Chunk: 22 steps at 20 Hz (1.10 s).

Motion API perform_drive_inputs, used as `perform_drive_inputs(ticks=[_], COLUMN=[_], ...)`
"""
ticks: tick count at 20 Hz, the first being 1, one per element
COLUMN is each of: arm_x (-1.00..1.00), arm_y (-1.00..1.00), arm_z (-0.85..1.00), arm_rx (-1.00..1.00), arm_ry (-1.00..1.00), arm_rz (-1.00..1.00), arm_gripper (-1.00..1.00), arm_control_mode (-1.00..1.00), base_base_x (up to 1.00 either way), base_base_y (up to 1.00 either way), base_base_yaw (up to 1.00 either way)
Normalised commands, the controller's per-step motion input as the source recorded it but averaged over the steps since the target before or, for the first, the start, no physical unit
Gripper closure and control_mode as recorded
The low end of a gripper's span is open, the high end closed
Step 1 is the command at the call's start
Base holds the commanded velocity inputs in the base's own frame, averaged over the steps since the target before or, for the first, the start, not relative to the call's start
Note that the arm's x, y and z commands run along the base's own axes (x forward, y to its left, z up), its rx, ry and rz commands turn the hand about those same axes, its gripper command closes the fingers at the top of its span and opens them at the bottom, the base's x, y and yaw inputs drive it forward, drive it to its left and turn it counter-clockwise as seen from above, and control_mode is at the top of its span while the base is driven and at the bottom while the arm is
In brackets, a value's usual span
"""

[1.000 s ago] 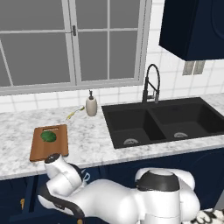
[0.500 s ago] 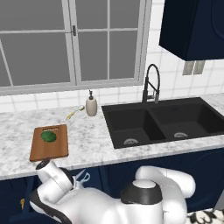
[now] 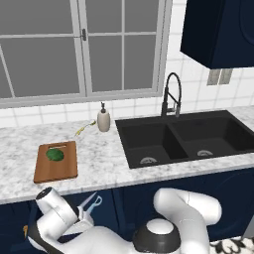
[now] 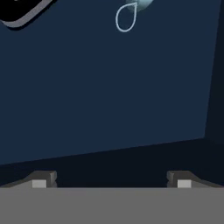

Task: Place the appropriate cutting tool for cutting the broccoli skin on the cutting board.

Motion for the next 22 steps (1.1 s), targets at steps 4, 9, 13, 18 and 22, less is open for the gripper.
perform_drive_inputs(ticks=[4,9,13,18,22], arm_x=[-0.21,-0.22,-0.3,-0.3,-0.05], arm_y=[0.0,0.0,0.0,0.0,0.02], arm_z=[-0.13,-0.09,-0.02,0.0,0.05], arm_rx=[0.0,0.0,-0.01,-0.02,-0.01], arm_ry=[0.08,0.09,0.08,0.08,0.02], arm_rz=[0.01,0.01,0.0,0.0,0.0], arm_gripper=[-1.0,-1.0,-1.0,-1.0,-1.0], arm_control_mode=[-1.0,-1.0,-1.0,-1.0,-1.0], base_base_x=[0.0,0.0,0.0,0.0,0.0], base_base_y=[0.0,0.0,0.0,0.0,0.0], base_base_yaw=[0.0,0.0,0.0,0.0,0.0])
